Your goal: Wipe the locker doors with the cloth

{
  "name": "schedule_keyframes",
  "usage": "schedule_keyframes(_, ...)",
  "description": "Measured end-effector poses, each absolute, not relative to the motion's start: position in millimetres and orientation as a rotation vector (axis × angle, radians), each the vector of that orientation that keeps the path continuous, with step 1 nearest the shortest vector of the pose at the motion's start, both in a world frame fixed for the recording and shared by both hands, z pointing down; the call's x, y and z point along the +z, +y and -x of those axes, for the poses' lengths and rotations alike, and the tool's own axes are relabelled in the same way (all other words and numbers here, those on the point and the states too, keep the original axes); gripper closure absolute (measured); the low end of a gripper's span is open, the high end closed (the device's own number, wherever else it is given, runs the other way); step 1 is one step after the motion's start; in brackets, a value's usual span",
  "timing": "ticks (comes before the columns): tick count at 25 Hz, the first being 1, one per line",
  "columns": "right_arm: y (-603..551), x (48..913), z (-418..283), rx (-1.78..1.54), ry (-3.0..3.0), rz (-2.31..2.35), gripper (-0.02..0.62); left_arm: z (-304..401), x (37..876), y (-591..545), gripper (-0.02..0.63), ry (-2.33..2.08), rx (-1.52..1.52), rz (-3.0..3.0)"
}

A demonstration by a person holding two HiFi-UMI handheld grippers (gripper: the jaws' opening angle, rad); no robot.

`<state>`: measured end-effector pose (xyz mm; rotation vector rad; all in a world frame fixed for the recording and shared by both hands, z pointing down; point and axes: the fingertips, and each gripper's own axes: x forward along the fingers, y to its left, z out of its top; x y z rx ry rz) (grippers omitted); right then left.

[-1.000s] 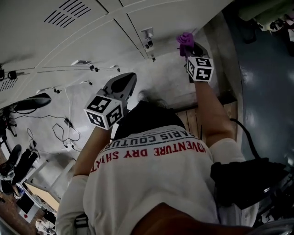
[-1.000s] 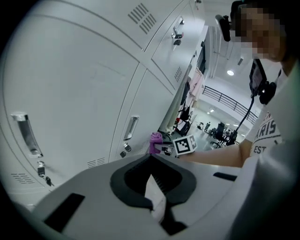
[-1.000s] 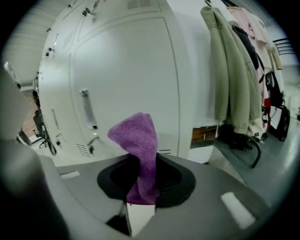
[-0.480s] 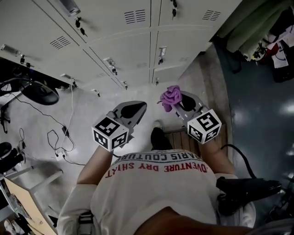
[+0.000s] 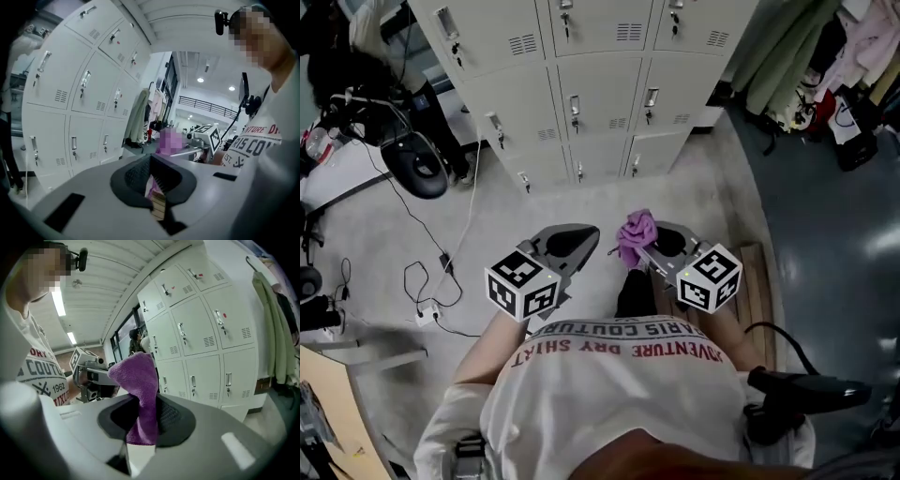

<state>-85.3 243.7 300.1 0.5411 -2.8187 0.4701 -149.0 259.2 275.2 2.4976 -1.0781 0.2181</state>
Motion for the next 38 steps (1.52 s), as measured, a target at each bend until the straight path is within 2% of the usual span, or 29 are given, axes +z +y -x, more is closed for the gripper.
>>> schedule_keyframes(7,352.9,230.6,97.0,0.414,-2.853,-0.5,0.511,162.3,204.7,369.0,0.606,-1.167,0.138,-2.571)
schedule_keyframes(13,435.9,209.2,90.0,0.309,-2.876,-0.41,0.511,149.3,180.8,450.9,0.606,-1.257,0.112,-2.593)
schedule_keyframes(26,633.6,209.1,-31.8,0.361,-2.941,-0.398,0.511,20.4,195.8,657.5,0.606,-1.277,0.125,-2.579)
schedule_keyframes(38,667.9,189.8,-65.8,0.361,-2.966,-0.456,0.511,-10.7,168.4,692.2,0.606,-1.262,0.123,-2.621)
